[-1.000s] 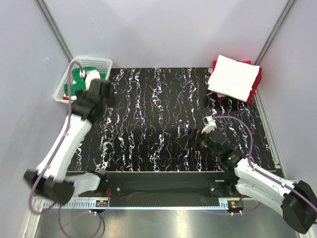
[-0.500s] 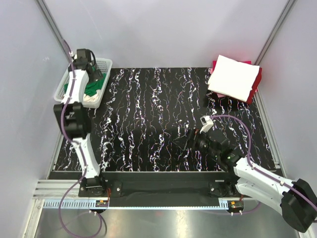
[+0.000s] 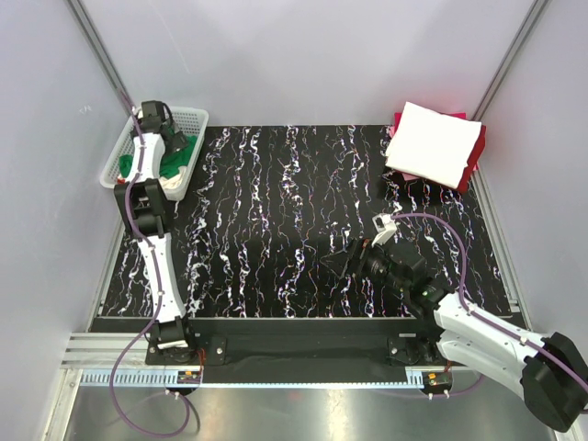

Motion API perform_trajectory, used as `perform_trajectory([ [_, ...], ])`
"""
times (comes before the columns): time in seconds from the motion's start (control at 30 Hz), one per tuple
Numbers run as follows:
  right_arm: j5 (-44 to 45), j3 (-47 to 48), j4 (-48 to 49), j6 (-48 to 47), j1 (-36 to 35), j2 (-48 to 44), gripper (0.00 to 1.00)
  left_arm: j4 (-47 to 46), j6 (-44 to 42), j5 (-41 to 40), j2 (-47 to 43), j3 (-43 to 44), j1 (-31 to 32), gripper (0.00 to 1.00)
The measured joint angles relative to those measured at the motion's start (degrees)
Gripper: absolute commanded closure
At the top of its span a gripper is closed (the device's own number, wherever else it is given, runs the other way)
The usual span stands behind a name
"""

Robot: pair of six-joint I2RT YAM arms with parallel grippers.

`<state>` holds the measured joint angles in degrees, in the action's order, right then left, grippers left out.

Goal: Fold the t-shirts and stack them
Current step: Grab the tshirt from the pile

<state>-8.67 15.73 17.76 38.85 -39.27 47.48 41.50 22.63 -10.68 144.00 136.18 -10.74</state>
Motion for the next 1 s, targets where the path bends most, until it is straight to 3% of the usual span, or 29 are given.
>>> perform_trajectory([
  [0.17,0.0,0.0,0.5,0.0,0.0,0.3,0.0,-1.8,2.0,1.7,2.2,0.1,-1.7,0.31],
  [0.2,0.0,0.0,0.5,0.1,0.0,0.4,0.0,-1.8,2.1,1.8,2.2,0.2,-1.8,0.43],
  [0.3,0.0,0.0,0.5,0.2,0.0,0.9,0.0,-2.3,2.8,1.9,2.2,0.3,-1.9,0.59],
  [0.33,0.1,0.0,0.5,0.2,0.0,1.0,0.0,-2.4,2.8,1.9,2.1,0.1,-2.0,0.7],
  [0.53,0.2,0.0,0.7,0.4,0.0,1.6,0.0,-7.6,4.5,2.1,-3.3,-9.9,-2.1,0.97],
  [0.73,0.4,0.0,0.7,0.5,0.0,1.8,0.0,-7.7,6.2,2.2,-11.1,-16.8,-0.6,1.0],
  [1.0,0.7,0.0,0.6,0.6,0.0,1.8,0.0,-1.8,6.4,1.3,-21.8,-14.7,3.1,1.0],
])
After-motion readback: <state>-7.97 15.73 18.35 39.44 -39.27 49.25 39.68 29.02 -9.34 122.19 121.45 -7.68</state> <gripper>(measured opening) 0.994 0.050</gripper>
